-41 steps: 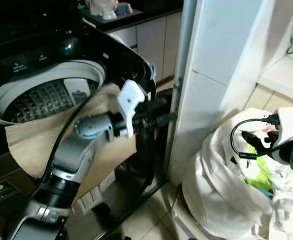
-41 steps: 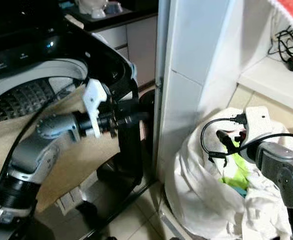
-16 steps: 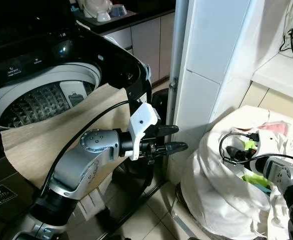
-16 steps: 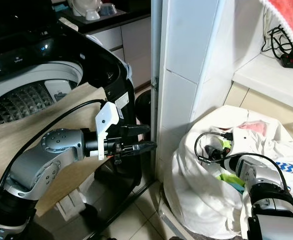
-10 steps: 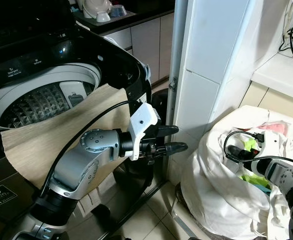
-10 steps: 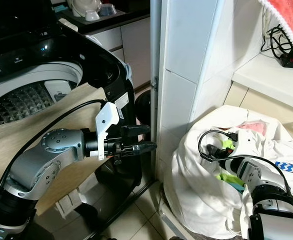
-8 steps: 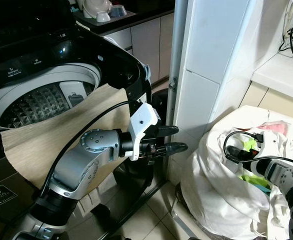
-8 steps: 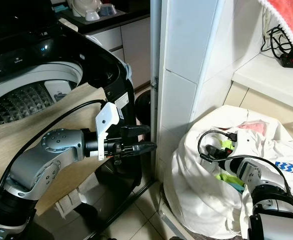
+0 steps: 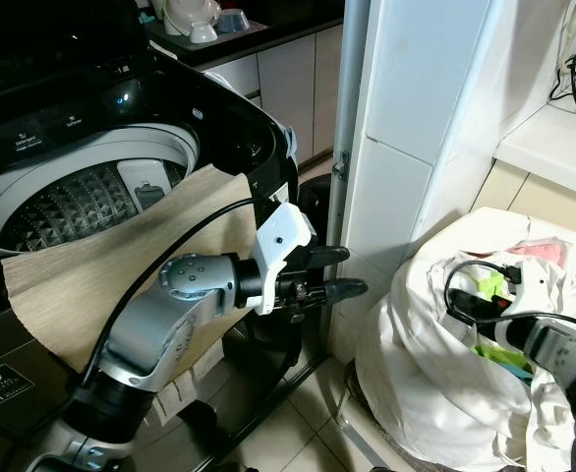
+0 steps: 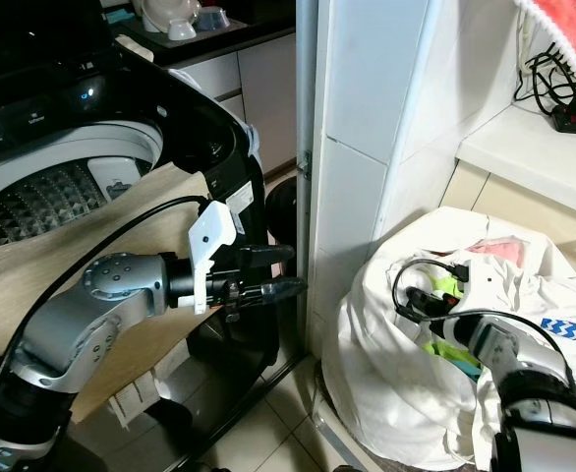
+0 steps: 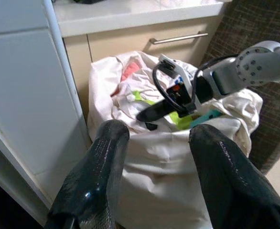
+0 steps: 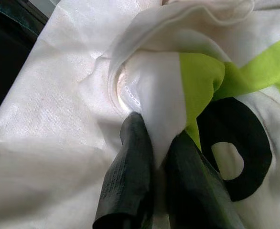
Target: Clothes washing
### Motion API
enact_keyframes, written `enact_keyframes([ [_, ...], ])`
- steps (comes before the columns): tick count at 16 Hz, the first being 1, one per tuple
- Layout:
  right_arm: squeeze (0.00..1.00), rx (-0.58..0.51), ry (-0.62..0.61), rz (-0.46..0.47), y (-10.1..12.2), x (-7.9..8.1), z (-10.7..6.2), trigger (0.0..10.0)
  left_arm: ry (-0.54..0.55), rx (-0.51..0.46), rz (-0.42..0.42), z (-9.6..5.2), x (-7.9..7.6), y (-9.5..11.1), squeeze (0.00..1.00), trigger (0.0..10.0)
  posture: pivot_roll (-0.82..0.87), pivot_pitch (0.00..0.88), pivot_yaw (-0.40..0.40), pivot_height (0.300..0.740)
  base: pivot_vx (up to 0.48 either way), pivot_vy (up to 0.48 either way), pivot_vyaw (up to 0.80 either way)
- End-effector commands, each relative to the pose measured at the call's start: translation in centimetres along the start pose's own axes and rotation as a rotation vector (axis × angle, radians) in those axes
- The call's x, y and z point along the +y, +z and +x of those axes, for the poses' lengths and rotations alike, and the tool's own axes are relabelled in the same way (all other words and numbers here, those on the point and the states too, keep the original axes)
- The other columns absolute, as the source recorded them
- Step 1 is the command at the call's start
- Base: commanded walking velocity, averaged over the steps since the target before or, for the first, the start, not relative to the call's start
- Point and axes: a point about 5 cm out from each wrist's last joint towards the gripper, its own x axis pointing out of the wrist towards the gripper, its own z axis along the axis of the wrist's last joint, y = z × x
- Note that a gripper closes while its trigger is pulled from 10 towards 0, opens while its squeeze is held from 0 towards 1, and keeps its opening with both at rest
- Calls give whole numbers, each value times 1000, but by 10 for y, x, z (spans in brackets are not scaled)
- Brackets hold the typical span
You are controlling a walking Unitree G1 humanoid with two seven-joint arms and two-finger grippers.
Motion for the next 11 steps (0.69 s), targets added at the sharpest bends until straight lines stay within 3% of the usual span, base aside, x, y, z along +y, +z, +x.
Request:
enact_keyframes([
  [1, 0, -32, 23, -4, 9, 1, -3, 0, 13, -7, 35, 1, 3, 7, 0, 10000, -127, 0, 85, 740, 0, 0, 0],
  [2, 0, -105, 93, -30, 25, 3, -21, 0, 63, -81, 33, 2, 8, 18, 0, 10000, -122, 0, 75, 740, 0, 0, 0],
  [6, 0, -194, 185, -124, 47, 12, -63, 0, 104, -103, 48, 1, 13, 20, 0, 10000, -126, 0, 72, 740, 0, 0, 0],
  [8, 0, -217, 166, -193, 58, 17, -84, 0, 98, -114, 49, 4, 12, 22, 0, 10000, -139, 0, 81, 740, 0, 0, 0],
  [9, 0, -237, 184, -195, 63, 22, -90, 0, 85, -119, 50, 6, 11, 23, 0, 10000, -141, 0, 82, 740, 0, 0, 0],
  [10, 0, -296, 253, -239, 80, 43, -105, 0, 57, -140, 61, 11, 7, 29, 0, 10000, -143, 0, 83, 740, 0, 0, 0],
  [11, 0, -305, 267, -254, 83, 49, -107, 0, 52, -146, 64, 12, 7, 31, 0, 10000, -144, 0, 83, 740, 0, 0, 0],
])
